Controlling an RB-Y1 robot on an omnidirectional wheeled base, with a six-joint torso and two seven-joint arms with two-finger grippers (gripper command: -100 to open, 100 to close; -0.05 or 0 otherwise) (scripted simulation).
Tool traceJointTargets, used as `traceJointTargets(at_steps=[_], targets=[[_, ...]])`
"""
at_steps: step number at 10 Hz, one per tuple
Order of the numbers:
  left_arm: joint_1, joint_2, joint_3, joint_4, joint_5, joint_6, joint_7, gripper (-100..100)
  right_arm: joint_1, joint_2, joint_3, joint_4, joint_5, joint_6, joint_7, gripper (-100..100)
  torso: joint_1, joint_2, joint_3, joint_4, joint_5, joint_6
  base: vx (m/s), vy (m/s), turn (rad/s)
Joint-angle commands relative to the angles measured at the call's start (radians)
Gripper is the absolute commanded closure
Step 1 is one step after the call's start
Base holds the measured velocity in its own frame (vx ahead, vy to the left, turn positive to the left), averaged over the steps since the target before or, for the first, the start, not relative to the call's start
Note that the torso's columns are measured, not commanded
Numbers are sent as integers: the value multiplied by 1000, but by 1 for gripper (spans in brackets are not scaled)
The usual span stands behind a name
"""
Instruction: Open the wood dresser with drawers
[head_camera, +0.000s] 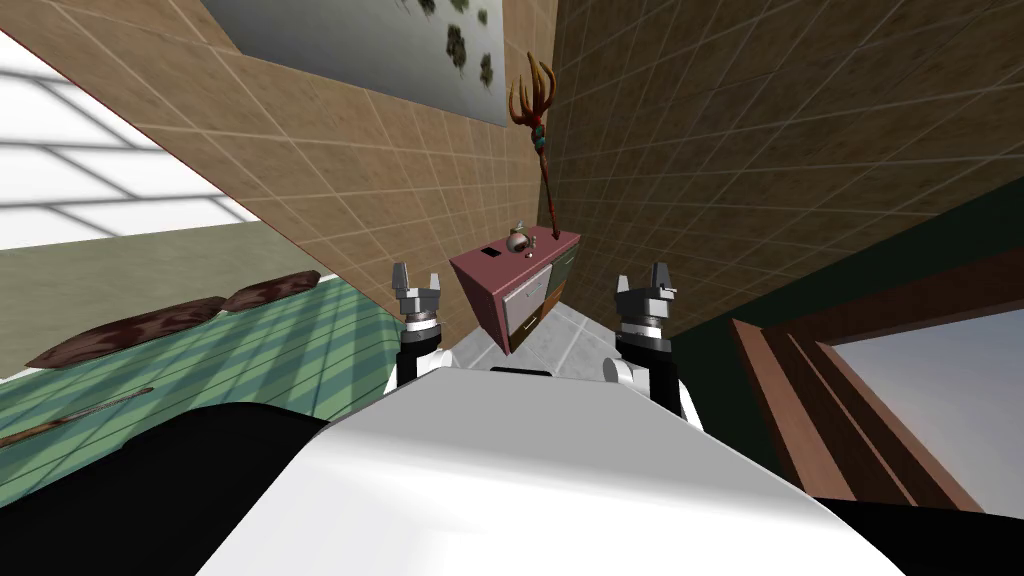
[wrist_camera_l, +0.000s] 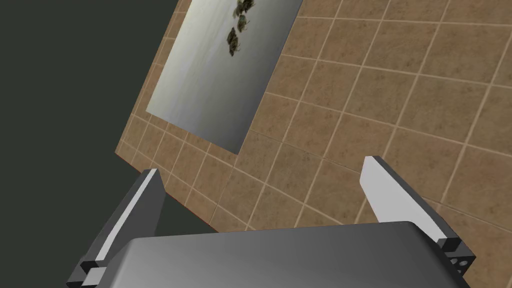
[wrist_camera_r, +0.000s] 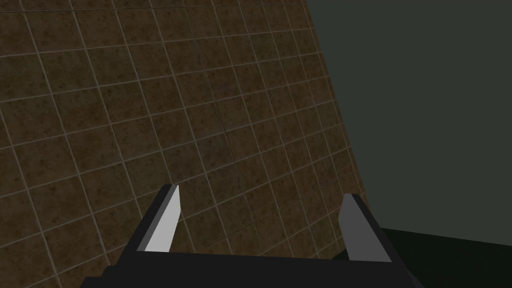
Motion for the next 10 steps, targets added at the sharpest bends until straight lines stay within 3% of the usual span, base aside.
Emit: traceJointTargets(at_steps=[1,9,10], targets=[[0,0,0,0,0,0,0,0,0,0,0,0,0,0,0,0,0,40,-82,41,0,0,0,0,0],[0,0,0,0,0,0,0,0,0,0,0,0,0,0,0,0,0,618,-1234,617,0,0,0,0,0],[0,0,0,0,0,0,0,0,-10,-33,14,12,-24,-2,-24,-100,0,691,-1382,691,0,0,17,-20,70]])
